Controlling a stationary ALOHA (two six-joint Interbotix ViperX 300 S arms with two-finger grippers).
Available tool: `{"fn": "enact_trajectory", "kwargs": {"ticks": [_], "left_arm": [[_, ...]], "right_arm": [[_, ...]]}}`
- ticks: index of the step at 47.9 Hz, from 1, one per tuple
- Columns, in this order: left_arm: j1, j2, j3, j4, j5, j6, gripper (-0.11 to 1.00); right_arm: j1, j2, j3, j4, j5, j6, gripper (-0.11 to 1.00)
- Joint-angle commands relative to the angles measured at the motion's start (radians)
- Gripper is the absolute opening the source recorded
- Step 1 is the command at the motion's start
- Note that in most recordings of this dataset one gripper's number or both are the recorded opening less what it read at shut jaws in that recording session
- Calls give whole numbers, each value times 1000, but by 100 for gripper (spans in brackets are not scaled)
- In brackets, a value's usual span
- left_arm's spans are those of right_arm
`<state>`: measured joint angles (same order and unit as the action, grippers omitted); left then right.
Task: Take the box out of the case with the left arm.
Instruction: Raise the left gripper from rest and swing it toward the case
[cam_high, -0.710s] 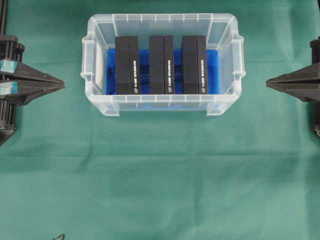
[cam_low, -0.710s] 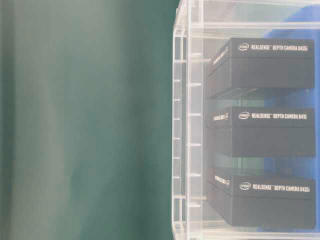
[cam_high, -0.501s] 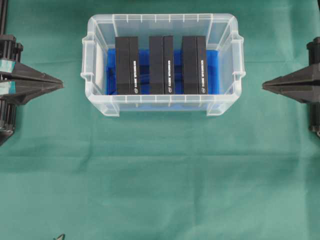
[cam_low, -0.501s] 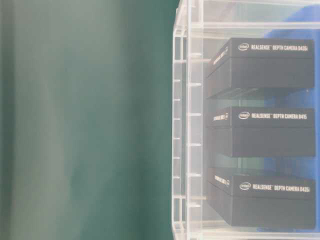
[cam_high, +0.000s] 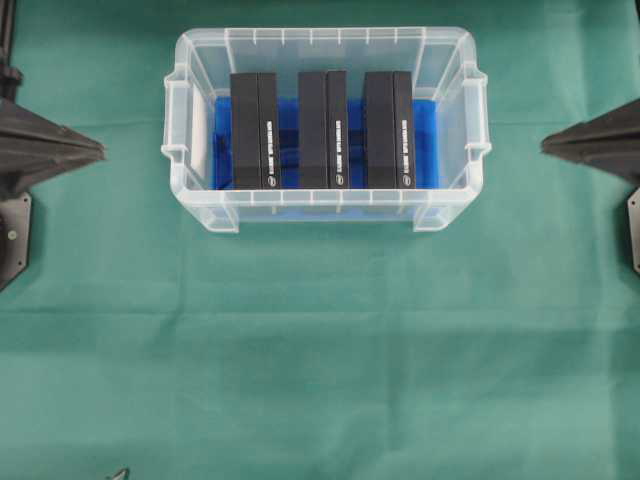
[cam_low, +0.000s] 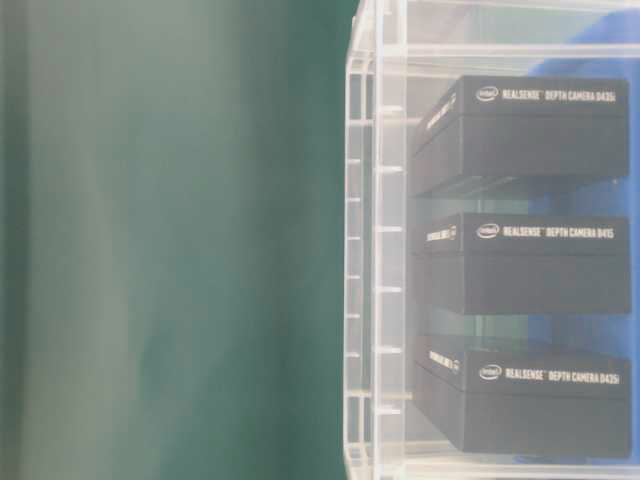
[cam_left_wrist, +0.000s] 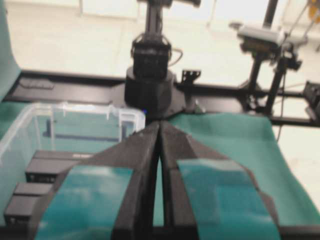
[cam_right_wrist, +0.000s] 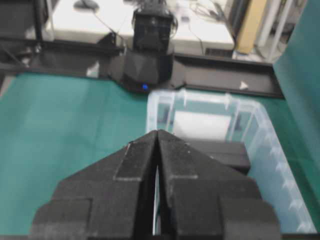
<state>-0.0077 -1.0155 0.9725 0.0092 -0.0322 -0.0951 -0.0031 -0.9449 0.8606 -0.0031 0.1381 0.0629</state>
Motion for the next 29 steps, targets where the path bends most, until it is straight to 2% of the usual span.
{"fn": "enact_trajectory", "kwargs": {"ticks": [1, 7, 13, 29], "left_arm": [[-3, 9, -110, 3, 112, -2, 2], [-3, 26, -245, 3, 275, -2, 2], [-2, 44, -325, 8, 351, -2, 2], [3, 83, -351, 8, 423, -8, 2]], "right_arm": [[-5, 17, -87, 2, 41, 15, 1], [-11, 35, -178, 2, 117, 34, 1], [-12, 52, -235, 2, 163, 34, 1], [-17, 61, -255, 0, 209, 37, 1]]}}
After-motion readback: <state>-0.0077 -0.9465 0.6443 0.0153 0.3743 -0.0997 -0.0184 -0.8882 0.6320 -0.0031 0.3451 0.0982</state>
